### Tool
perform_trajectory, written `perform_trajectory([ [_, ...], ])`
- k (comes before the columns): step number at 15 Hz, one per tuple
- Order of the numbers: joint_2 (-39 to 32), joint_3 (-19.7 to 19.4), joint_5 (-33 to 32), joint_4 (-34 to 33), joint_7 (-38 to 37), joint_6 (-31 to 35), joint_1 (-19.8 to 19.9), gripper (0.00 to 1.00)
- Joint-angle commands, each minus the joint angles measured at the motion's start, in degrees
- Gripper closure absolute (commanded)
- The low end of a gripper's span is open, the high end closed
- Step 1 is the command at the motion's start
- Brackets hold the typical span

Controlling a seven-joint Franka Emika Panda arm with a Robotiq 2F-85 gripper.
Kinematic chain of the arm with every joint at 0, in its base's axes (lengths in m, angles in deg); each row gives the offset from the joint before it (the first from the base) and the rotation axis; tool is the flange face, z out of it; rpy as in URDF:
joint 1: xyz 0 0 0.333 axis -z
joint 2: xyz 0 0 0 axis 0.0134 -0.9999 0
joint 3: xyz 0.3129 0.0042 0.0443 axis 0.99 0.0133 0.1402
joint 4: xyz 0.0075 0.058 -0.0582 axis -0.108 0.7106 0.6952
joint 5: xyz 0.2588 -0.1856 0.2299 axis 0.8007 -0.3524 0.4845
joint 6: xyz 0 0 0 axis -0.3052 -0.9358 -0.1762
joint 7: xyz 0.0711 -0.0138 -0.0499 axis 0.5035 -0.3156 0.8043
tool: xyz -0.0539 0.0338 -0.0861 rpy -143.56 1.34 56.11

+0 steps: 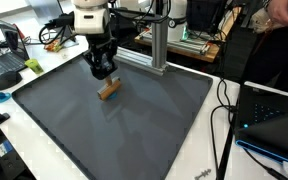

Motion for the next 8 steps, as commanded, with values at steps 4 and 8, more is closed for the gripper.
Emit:
perform_trajectory([
  [4,-1.16,0.21,-0.51,-0.14,-1.40,-1.08,-0.67,0.78],
  [8,-0.97,-1.41,-2.68,0.32,-3.48,-0.95,-0.62,0.78],
])
